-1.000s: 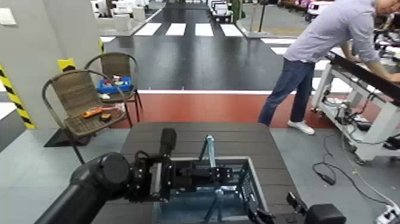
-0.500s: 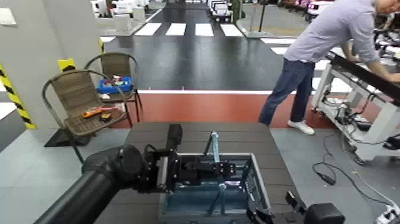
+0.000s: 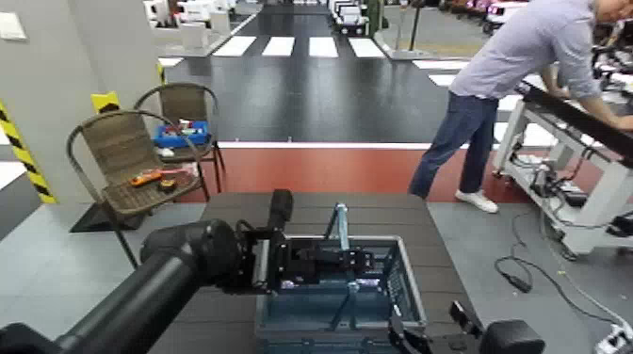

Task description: Place the crate on the table.

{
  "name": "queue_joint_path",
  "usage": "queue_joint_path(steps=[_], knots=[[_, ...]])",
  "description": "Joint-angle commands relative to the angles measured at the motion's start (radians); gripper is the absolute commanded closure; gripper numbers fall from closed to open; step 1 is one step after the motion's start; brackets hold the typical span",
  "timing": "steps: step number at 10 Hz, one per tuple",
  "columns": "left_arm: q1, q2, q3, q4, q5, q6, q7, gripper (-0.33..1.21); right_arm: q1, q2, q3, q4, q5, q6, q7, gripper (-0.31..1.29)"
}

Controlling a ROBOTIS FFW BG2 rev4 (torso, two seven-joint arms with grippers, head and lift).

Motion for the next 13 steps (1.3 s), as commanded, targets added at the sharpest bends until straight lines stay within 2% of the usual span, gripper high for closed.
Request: queue_joint_path(steps=[1, 4, 6, 7, 10, 11, 12, 13], knots=[[-0.029, -0.021, -0.010, 0.085, -0.039, -0.015, -0.028, 1.20, -0.003, -0.002, 0.000, 0.003, -0.003, -0.006, 0.001, 0.15], [-0.042, -0.024, -0.022, 0.124, -0.041, -0.026, -0.028, 1.20, -0.006, -0.005, 0.003, 0.008, -0.010, -0.017, 0.003, 0.15], [-0.039, -0.027, -0.030, 0.135, -0.041, -0.029, -0.031, 1.11, -0.006, -0.006, 0.002, 0.009, -0.011, -0.022, 0.003, 0.15], [-0.039, -0.029, -0.030, 0.147, -0.041, -0.034, -0.029, 0.97, -0.006, -0.006, 0.002, 0.011, -0.011, -0.025, 0.003, 0.15], [-0.038, -0.030, -0.027, 0.164, -0.039, -0.038, -0.031, 0.94, -0.006, -0.005, 0.002, 0.012, -0.013, -0.025, 0.004, 0.15], [-0.036, -0.030, -0.027, 0.164, -0.038, -0.040, -0.038, 0.88, -0.006, -0.005, 0.002, 0.012, -0.013, -0.025, 0.004, 0.15], [-0.035, -0.030, -0.021, 0.164, -0.038, -0.045, -0.040, 0.64, -0.006, -0.005, 0.002, 0.012, -0.013, -0.025, 0.004, 0.15], [-0.030, -0.029, -0.011, 0.164, -0.036, -0.058, -0.041, 0.34, -0.005, -0.003, 0.000, 0.011, -0.013, -0.025, 0.003, 0.15]])
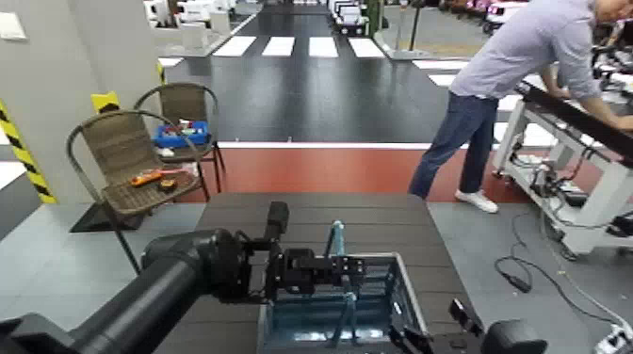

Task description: Place the crate on the table.

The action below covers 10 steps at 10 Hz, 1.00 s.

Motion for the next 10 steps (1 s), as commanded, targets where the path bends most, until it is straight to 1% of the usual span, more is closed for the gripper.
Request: queue_joint_path(steps=[1, 2, 3, 4, 5, 6, 7, 8, 9, 10], knots=[[0.015, 0.001, 0.026, 0.000, -0.002, -0.031, -0.001, 0.08, 0.003, 0.002, -0.002, -0.001, 0.000, 0.000, -0.002, 0.15], [0.023, 0.001, 0.049, -0.003, -0.017, -0.070, 0.009, 0.05, 0.005, 0.002, -0.005, -0.003, 0.000, 0.000, 0.000, 0.15], [0.038, 0.006, 0.104, -0.032, -0.069, -0.104, 0.038, 0.16, 0.006, 0.003, -0.006, -0.003, 0.002, 0.002, 0.000, 0.15], [0.067, 0.015, 0.172, -0.083, -0.100, -0.116, 0.091, 0.22, 0.008, 0.005, -0.008, -0.004, 0.002, 0.005, 0.000, 0.15], [0.098, 0.028, 0.224, -0.130, -0.112, -0.139, 0.129, 0.23, 0.009, 0.005, -0.009, -0.007, 0.002, 0.011, 0.000, 0.15], [0.133, 0.043, 0.282, -0.204, -0.145, -0.154, 0.169, 0.23, 0.012, 0.006, -0.012, -0.009, 0.002, 0.012, 0.000, 0.15], [0.182, 0.064, 0.334, -0.308, -0.158, -0.173, 0.239, 0.23, 0.014, 0.008, -0.014, -0.011, 0.003, 0.014, 0.000, 0.15], [0.248, 0.089, 0.391, -0.442, -0.157, -0.203, 0.345, 0.23, 0.014, 0.009, -0.014, -0.011, 0.003, 0.014, -0.002, 0.15], [0.319, 0.110, 0.432, -0.558, -0.134, -0.248, 0.450, 0.23, 0.014, 0.011, -0.014, -0.011, 0.003, 0.014, 0.000, 0.15], [0.392, 0.130, 0.446, -0.641, -0.085, -0.321, 0.539, 0.23, 0.014, 0.011, -0.014, -0.011, 0.003, 0.014, 0.000, 0.15]])
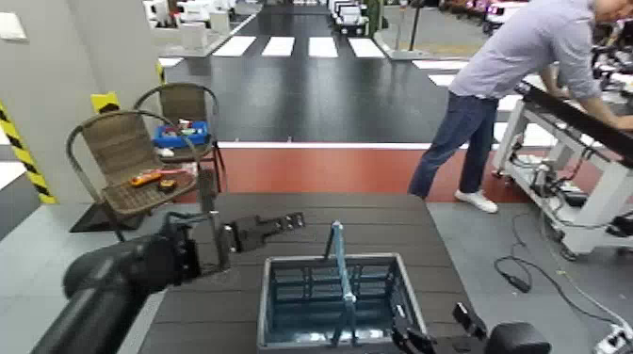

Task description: Place the crate on the table.

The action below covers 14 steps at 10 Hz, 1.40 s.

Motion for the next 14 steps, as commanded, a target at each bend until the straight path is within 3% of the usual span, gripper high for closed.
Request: queue_joint_path(steps=[1, 3, 4, 5, 6, 7, 8, 12, 14], knots=[[0.200, 0.041, 0.051, -0.228, 0.085, -0.240, 0.165, 0.23, 0.000, 0.002, 0.000, 0.000, 0.000, -0.001, 0.000, 0.15], [0.390, 0.034, 0.092, -0.373, 0.051, -0.462, 0.308, 0.23, 0.006, 0.005, -0.003, 0.000, 0.000, -0.006, 0.000, 0.15], [0.471, 0.008, 0.128, -0.442, -0.022, -0.525, 0.351, 0.23, 0.009, 0.005, -0.006, -0.003, 0.000, -0.008, 0.000, 0.15], [0.552, 0.006, 0.125, -0.501, -0.045, -0.620, 0.435, 0.23, 0.014, 0.008, -0.011, -0.003, 0.000, -0.014, 0.000, 0.15], [0.640, -0.009, 0.131, -0.553, -0.104, -0.712, 0.512, 0.23, 0.015, 0.008, -0.012, -0.003, 0.002, -0.017, 0.000, 0.15], [0.720, -0.055, 0.169, -0.596, -0.191, -0.757, 0.535, 0.23, 0.018, 0.008, -0.015, -0.003, 0.002, -0.023, 0.000, 0.15], [0.785, -0.064, 0.155, -0.619, -0.225, -0.839, 0.603, 0.23, 0.020, 0.009, -0.017, -0.003, 0.002, -0.028, 0.000, 0.15], [0.947, -0.118, 0.163, -0.614, -0.473, -0.982, 0.638, 0.23, 0.025, 0.008, -0.022, -0.003, 0.003, -0.035, 0.002, 0.15], [0.980, -0.115, 0.163, -0.626, -0.571, -0.999, 0.643, 0.23, 0.028, 0.009, -0.023, -0.005, 0.003, -0.038, 0.002, 0.15]])
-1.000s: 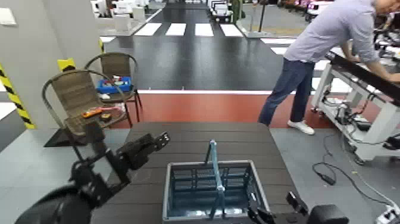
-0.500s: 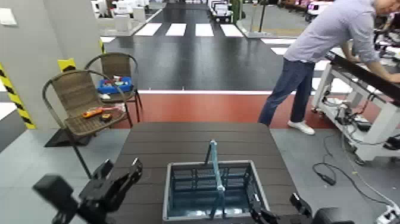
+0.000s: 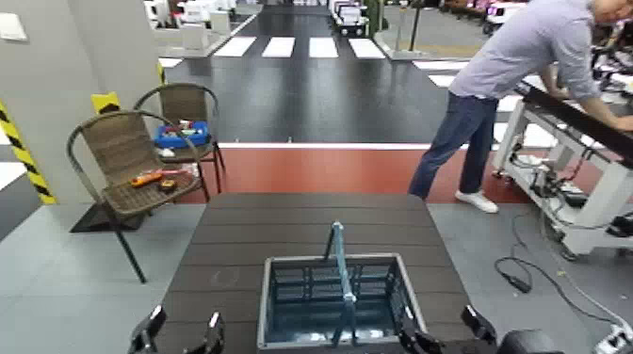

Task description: Place the crate on the table.

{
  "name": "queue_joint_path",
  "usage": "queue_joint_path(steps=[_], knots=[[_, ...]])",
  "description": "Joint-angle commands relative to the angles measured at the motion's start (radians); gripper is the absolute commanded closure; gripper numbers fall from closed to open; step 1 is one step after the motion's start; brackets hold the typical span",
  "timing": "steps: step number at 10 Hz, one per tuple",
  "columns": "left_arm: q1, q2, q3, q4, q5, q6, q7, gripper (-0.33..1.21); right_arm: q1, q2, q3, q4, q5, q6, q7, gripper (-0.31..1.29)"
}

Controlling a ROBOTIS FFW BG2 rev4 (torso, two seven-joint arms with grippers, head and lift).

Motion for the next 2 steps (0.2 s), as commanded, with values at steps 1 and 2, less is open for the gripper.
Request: queue_joint_path(steps=[1, 2], knots=[[0.041, 0.003, 0.006, -0.015, -0.106, -0.031, 0.025, 0.23, 0.004, 0.002, -0.002, -0.001, 0.003, -0.003, -0.002, 0.15], [0.046, 0.002, 0.001, -0.016, -0.109, -0.035, 0.046, 0.23, 0.005, 0.005, -0.005, -0.001, 0.003, -0.003, -0.002, 0.15]])
